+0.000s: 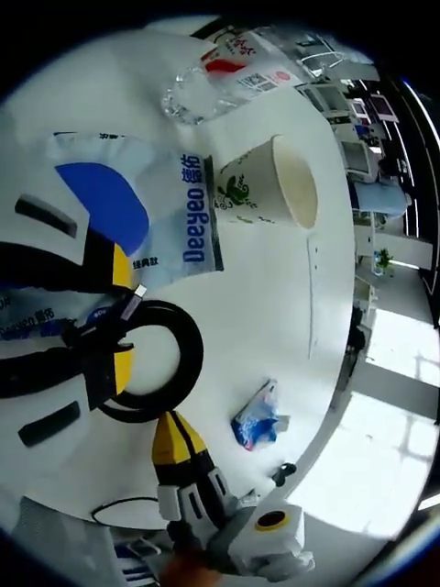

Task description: Arrange the tabletop items into an orderly group along one side of the table until the central work area is clear of visible clutter.

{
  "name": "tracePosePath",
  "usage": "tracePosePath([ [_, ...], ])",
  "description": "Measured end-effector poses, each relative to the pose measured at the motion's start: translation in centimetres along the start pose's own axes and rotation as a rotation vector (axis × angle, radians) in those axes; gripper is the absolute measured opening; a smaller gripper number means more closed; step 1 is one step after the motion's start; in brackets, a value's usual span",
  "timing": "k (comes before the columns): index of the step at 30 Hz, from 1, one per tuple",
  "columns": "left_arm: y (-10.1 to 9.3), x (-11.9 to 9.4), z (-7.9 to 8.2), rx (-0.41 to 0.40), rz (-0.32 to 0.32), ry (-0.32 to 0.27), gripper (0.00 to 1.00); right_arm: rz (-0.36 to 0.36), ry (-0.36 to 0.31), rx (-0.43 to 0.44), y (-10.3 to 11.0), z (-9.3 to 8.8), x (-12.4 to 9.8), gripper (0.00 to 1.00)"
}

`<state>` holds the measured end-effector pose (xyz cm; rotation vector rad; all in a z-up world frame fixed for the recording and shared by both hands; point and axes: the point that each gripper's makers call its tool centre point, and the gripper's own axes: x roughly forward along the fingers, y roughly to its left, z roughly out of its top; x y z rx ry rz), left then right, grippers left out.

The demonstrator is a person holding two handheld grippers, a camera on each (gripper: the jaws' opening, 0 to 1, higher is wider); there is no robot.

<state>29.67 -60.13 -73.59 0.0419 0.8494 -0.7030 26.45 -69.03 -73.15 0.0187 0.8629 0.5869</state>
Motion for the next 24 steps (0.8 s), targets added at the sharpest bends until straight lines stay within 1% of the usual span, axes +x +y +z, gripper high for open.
tracePosePath([
  [2,0.0,-0.1,0.1,-0.016,0.001,-0.004,0.17,-0.003,-0.001,0.001,0.0,0.1,-0.2,0.00],
  [3,-0.2,-0.2,0.1,-0.028,-0.004,-0.004,0.16,-0.003,-0.009,-0.023,0.0,0.0,-0.2,0.00],
  [5,-0.4,-0.2,0.1,-0.045,-0.015,-0.011,0.14,0.004,0.001,-0.023,0.2,-0.4,-0.2,0.00],
  [7,-0.6,-0.1,-0.1,-0.038,-0.013,-0.008,0.14,0.004,0.006,-0.024,0.3,-0.6,0.0,0.00],
  [11,-0.6,-0.2,0.0,-0.039,-0.007,-0.010,0.14,-0.005,-0.008,-0.013,-0.1,-0.6,0.2,0.00],
  [13,-0.7,-0.3,0.0,-0.034,-0.010,-0.008,0.14,-0.009,-0.012,-0.033,-0.1,-0.6,0.2,0.00],
  [14,-0.8,-0.3,-0.1,-0.030,-0.011,-0.006,0.14,-0.019,-0.019,-0.057,-0.2,-0.5,0.3,0.00],
  [15,-0.9,-0.3,-0.2,-0.028,-0.015,-0.003,0.14,-0.025,-0.021,-0.060,-0.2,-0.4,0.3,0.02],
  [16,-1.0,-0.3,-0.3,-0.028,-0.018,-0.001,0.15,-0.038,-0.025,-0.057,-0.4,-0.3,0.5,0.07],
  [18,-1.2,-0.3,-0.5,-0.025,-0.025,0.005,0.15,-0.059,-0.012,-0.035,-0.7,-0.4,0.6,0.17],
  [20,-1.3,-0.1,-0.5,-0.018,-0.022,0.008,0.17,-0.063,-0.020,-0.050,-0.8,-0.2,0.6,0.15],
  [21,-1.4,0.1,-0.6,-0.012,-0.023,0.014,0.18,-0.064,-0.002,-0.044,-1.0,-0.5,0.9,0.15],
  [22,-1.5,0.2,-0.7,-0.005,-0.022,0.019,0.19,-0.064,-0.015,-0.029,-1.0,-0.3,0.8,0.15],
  [24,-1.6,0.3,-0.6,0.010,-0.018,0.018,0.20,-0.074,-0.009,-0.003,-1.3,-0.1,0.9,0.12],
])
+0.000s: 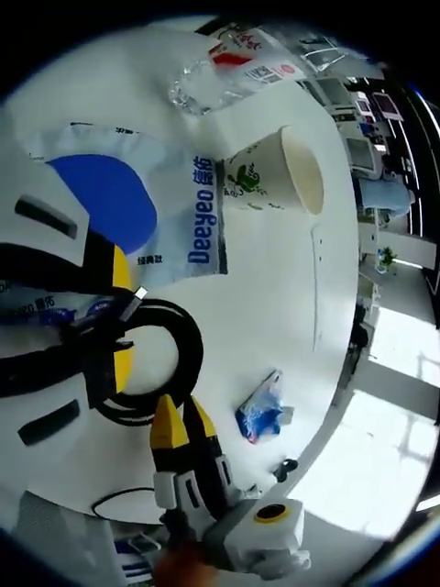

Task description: Arrange the tabletop items into an orderly group along one side of the table until the central work area is clear of visible clutter.

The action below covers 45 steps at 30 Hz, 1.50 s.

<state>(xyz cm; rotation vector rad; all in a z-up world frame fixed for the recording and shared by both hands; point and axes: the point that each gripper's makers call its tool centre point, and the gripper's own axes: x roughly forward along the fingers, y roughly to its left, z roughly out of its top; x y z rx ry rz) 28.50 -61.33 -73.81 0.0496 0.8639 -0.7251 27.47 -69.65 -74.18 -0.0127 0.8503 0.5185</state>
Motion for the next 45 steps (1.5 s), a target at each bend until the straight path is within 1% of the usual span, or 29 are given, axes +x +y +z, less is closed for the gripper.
tracePosePath([
  [1,0.0,0.1,0.0,0.002,0.001,0.001,0.20,0.003,0.005,0.005,0.0,0.1,0.1,0.10],
  [2,0.0,0.1,0.1,0.003,0.001,0.000,0.20,0.011,0.017,0.003,0.2,0.2,0.1,0.05],
  [3,0.0,0.1,0.1,0.001,0.000,-0.001,0.19,0.032,0.058,0.019,0.7,-0.3,0.1,0.04],
  [4,0.1,0.2,0.2,-0.003,0.007,0.005,0.18,0.012,0.037,0.019,0.5,0.1,0.1,0.03],
  [6,0.2,0.1,0.3,-0.010,0.015,0.009,0.16,-0.001,0.032,0.049,0.3,0.3,-0.1,0.02],
  [9,-0.1,-0.2,0.3,0.001,0.018,0.001,0.14,-0.001,0.013,0.073,0.2,0.7,-0.7,0.01],
  [16,-1.3,-0.7,0.5,0.011,0.008,-0.019,0.13,-0.013,-0.016,0.064,0.1,1.0,-2.0,0.00],
  [24,-2.7,-1.2,0.5,0.014,-0.009,-0.027,0.12,-0.021,-0.027,0.083,0.1,0.3,-3.6,0.00],
  [37,-5.2,-2.3,0.8,0.000,-0.032,-0.057,0.11,-0.042,-0.063,0.077,0.0,0.2,-6.7,0.00],
  [42,-6.7,-2.5,0.8,0.004,-0.046,-0.068,0.11,-0.059,-0.070,0.078,-0.4,-0.4,-8.2,0.00],
  [45,-7.5,-2.5,0.4,0.008,-0.053,-0.066,0.11,-0.066,-0.069,0.081,-0.4,-1.1,-8.7,0.00],
])
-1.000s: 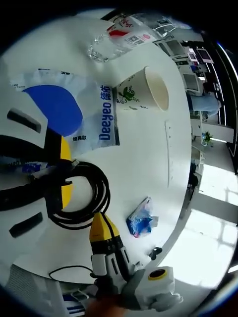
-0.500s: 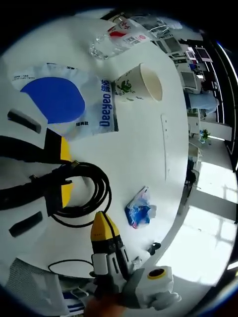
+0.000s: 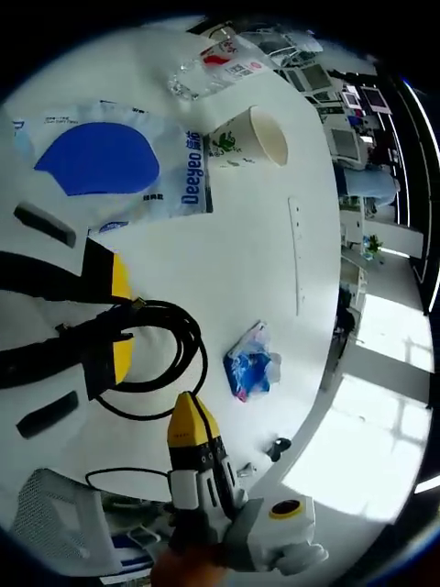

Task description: Arrange the tabletop items into an orderly group along one side of the table until the central work area is clear of visible clutter.

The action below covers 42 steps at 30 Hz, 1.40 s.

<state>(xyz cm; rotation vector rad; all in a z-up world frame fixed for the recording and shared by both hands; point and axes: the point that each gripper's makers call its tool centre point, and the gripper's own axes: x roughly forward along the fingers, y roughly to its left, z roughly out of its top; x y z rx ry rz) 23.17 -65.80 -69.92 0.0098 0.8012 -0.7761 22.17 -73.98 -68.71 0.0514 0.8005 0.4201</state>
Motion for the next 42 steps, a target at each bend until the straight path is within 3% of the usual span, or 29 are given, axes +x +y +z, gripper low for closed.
tracePosePath([
  [11,-2.0,0.2,-1.9,0.005,-0.015,0.028,0.11,-0.014,0.020,0.019,-0.3,-2.6,-1.4,0.00],
  [19,-2.7,0.9,-3.3,0.007,-0.009,0.058,0.12,-0.012,0.048,0.010,-0.6,-4.0,-1.1,0.00],
  [42,-2.3,1.2,-4.1,0.029,0.048,0.089,0.13,0.026,0.066,-0.039,-0.8,-5.4,-0.3,0.01],
])
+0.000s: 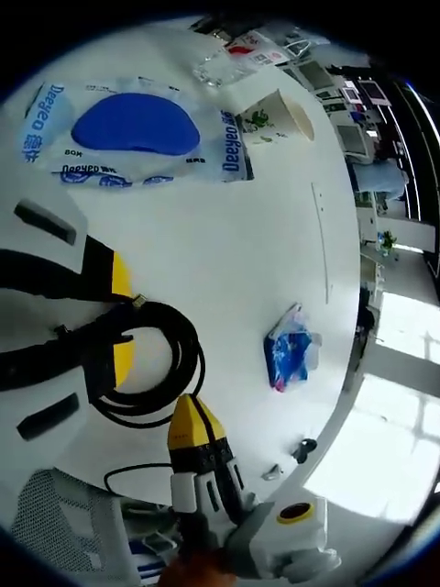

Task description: Arrange the tabletop items into an orderly group along one side of the table until the central work area is clear of visible clutter.

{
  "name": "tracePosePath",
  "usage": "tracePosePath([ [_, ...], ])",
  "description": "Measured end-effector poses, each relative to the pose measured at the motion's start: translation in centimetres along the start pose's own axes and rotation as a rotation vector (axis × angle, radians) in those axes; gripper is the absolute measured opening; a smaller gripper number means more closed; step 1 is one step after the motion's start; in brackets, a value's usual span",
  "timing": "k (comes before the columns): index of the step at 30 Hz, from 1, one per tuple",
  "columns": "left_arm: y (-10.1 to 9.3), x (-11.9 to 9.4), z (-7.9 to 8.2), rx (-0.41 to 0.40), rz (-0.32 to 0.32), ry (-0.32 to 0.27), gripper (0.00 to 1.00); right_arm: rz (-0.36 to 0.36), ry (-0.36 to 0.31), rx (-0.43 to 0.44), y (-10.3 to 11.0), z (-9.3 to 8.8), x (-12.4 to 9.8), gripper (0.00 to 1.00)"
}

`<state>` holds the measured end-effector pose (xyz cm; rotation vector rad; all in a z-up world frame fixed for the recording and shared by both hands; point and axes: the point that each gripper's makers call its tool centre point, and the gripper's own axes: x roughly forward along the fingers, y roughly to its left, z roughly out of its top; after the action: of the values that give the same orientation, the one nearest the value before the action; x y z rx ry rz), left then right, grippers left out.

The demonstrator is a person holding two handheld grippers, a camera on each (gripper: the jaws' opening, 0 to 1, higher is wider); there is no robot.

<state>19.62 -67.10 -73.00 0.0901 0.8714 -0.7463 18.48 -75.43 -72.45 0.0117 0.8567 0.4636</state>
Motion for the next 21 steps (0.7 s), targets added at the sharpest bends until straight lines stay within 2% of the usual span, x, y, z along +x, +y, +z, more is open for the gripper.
tracePosePath([
  [21,0.13,-0.25,-0.51,0.026,0.044,0.013,0.14,0.040,0.008,-0.038,0.38,-0.98,0.33,0.02],
])
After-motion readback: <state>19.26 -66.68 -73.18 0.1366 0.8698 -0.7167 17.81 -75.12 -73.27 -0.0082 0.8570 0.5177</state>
